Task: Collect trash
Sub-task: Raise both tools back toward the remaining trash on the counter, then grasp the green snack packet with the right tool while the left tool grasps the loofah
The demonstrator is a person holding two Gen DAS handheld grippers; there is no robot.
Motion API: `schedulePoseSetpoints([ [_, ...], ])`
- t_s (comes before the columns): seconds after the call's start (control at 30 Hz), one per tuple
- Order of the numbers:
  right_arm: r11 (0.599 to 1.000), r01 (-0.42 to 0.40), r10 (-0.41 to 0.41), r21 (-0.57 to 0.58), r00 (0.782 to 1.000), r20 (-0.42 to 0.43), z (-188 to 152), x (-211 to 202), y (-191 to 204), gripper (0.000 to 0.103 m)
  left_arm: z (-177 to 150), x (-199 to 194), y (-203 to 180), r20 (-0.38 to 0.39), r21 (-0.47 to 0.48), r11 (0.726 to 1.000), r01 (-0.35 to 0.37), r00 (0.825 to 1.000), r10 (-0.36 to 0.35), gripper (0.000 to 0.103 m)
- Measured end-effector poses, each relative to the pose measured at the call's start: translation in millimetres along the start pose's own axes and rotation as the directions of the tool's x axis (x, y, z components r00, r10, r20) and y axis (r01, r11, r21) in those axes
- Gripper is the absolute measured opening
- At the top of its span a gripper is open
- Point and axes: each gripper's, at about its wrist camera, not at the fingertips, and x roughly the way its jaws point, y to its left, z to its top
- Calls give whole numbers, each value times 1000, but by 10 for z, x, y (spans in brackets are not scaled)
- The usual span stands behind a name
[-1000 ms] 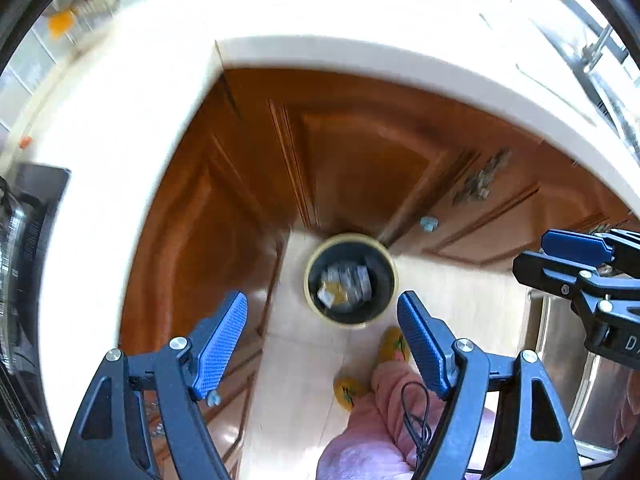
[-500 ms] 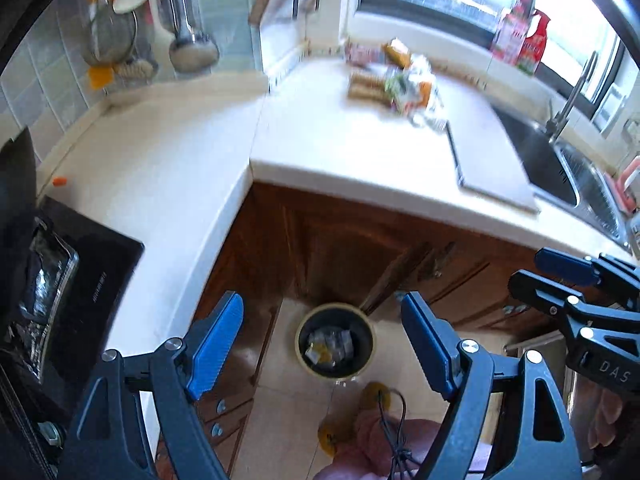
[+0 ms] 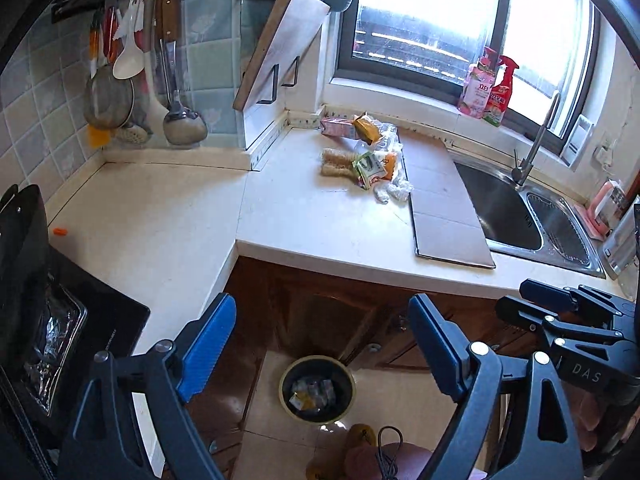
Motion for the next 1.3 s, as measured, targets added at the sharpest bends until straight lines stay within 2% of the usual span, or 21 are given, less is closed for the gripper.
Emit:
schedulePoseSetpoints([
  [0.2, 1000, 3, -3, 29, 1000, 19, 118, 36, -138, 48, 73, 106, -31, -4, 16, 1000, -10, 1000, 10, 87],
  [0.37, 999, -15, 14, 41, 1000, 28, 350, 262, -254, 48, 199, 288, -3, -8, 13, 999, -29, 1000, 30, 87],
  [0.57, 997, -49, 45, 52, 997, 70, 739, 637, -445, 48, 573, 700, -13, -23, 25, 996, -86, 996, 86, 88],
  [0.83, 995, -96, 95, 38, 995, 17, 1424, 1376, -835, 48, 1282, 1559, -121, -67, 28, 994, -104, 992, 106, 88],
  [0.97, 994, -110, 110, -9, 994, -9, 1740, 1735, -978, 48, 1517, 2061, -203, -109, 18, 995, -98, 989, 99, 88],
  [1.13, 989, -129, 126, -69, 991, -54, 2018, 2236, -1085, 48, 1716, 2641, -229, -173, -5, 994, -113, 979, 110, 88],
  [1.3, 981, -173, 161, -91, 979, -122, 2124, 2686, -1114, 46, 1782, 2977, -162, -213, -44, 991, -125, 971, 113, 88],
])
